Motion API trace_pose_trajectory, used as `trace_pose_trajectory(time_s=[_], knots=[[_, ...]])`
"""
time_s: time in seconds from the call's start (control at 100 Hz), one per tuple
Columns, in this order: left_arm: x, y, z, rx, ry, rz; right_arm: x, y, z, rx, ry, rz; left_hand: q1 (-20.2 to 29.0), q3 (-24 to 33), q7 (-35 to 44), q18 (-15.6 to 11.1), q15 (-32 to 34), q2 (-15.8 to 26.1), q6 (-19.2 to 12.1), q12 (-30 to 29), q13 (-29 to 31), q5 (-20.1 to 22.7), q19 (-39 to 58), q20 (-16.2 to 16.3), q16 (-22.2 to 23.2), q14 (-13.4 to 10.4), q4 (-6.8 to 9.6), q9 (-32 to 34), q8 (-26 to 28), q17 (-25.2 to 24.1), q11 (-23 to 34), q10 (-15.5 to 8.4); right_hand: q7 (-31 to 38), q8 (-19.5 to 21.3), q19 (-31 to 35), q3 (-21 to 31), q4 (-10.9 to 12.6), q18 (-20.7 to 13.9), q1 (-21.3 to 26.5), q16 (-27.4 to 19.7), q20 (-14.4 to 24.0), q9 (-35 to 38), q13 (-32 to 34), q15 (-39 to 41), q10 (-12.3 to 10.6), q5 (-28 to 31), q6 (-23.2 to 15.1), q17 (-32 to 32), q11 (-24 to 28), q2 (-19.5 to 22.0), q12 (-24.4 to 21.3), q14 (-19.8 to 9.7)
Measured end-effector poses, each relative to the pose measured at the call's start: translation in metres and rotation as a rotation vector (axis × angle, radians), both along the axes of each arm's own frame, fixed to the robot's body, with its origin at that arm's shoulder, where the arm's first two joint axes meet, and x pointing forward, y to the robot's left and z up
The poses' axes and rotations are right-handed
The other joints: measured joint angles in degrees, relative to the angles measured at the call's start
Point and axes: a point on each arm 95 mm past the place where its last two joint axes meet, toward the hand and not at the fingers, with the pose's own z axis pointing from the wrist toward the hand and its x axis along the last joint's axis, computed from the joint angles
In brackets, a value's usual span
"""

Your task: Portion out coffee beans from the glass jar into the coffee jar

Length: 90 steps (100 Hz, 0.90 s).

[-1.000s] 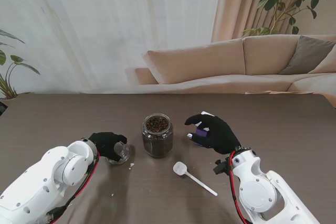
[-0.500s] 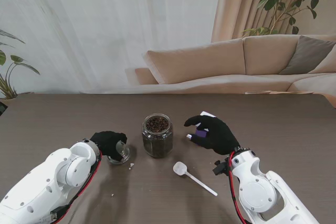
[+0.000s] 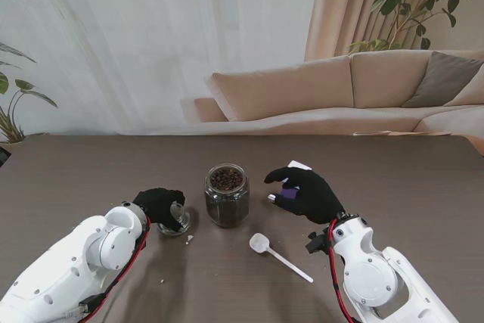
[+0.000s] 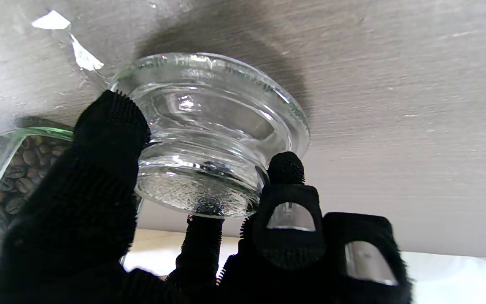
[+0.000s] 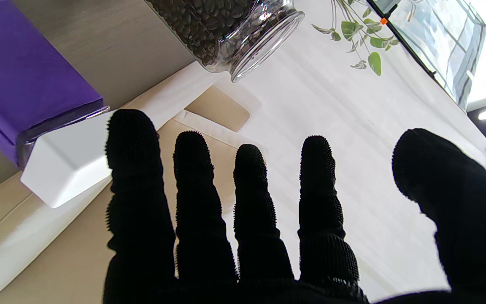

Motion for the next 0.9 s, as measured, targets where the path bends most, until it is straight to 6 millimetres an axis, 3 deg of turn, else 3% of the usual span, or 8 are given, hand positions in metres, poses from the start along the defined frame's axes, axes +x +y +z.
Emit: trace_pose_trajectory(time_s=[0.17, 0.21, 0.42, 0.51, 0.9], knots=[[0.002, -0.002, 0.0, 0.011, -0.004, -0.01, 0.0, 0.001, -0.001, 0.002, 0.003, 0.002, 0.0, 0.0, 1.0, 0.0, 0.0, -0.6, 0.2, -1.1, 0.2, 0.1, 0.0, -0.8, -0.6, 0.0, -0.03, 1.3, -0.3, 0.1, -0.9, 0.1, 0.0, 0.0, 0.0, 0.0, 0.0, 0.0, 0.0, 0.0, 0.0, 0.0, 0.0, 0.0, 0.0, 0.0, 0.1, 0.0, 0.0, 0.0, 0.0, 0.0], [0.003, -0.002, 0.0, 0.012, -0.006, -0.013, 0.0, 0.001, -0.001, 0.002, 0.004, 0.003, 0.0, 0.0, 1.6, 0.0, 0.0, -0.6, 0.2, -1.3, 0.2, 0.1, 0.1, -0.8, -0.7, 0.0, -1.25, 1.7, -0.9, 0.1, -1.1, 0.1, 0.0, 0.0, 0.0, 0.0, 0.0, 0.0, 0.0, 0.0, 0.0, 0.0, 0.0, 0.0, 0.0, 0.0, 0.1, 0.0, 0.0, 0.0, 0.0, 0.0], [0.003, 0.0, -0.003, -0.013, -0.026, -0.024, -0.001, 0.002, -0.002, 0.007, 0.01, 0.007, 0.0, 0.7, 4.0, 0.5, -0.2, -2.2, 1.1, -1.7, 1.2, 1.5, 0.3, -3.0, -1.3, 0.1, -1.82, 3.6, -5.6, 1.4, -1.4, 0.9, 0.0, 0.0, 0.0, 0.0, 0.0, 0.0, 0.0, 0.0, 0.0, 0.0, 0.0, 0.0, 0.0, 0.1, 0.5, 0.0, 0.0, 0.0, 0.0, 0.0], [0.001, 0.002, -0.004, -0.063, -0.025, -0.009, -0.001, 0.002, -0.003, 0.009, 0.011, 0.008, 0.6, 1.7, 4.0, 1.1, -0.5, -3.2, 2.2, -0.9, 1.3, 2.6, 0.3, -3.0, -1.3, 0.4, -2.45, 3.8, -8.6, 1.4, -0.8, 2.5, 0.0, 0.0, 0.0, 0.0, 0.0, 0.0, 0.0, 0.0, 0.0, 0.0, 0.0, 0.0, 0.1, 1.0, 0.6, 0.0, 0.0, 0.0, 0.0, 0.0], [-0.008, 0.012, -0.004, -0.151, -0.007, 0.032, -0.001, 0.003, -0.004, 0.02, 0.019, 0.01, 1.2, 3.0, 4.3, 1.8, -0.5, -7.4, 2.2, -2.0, 3.0, 5.5, 0.3, -1.3, -1.3, 0.6, -2.45, 5.5, -12.7, 1.5, -1.3, 2.6, 0.0, 0.0, 0.0, 0.0, 0.0, 0.0, 0.0, 0.0, 0.0, 0.0, 0.0, 0.1, 0.1, 1.0, 0.8, 0.0, 0.0, 0.1, 0.0, 0.1]])
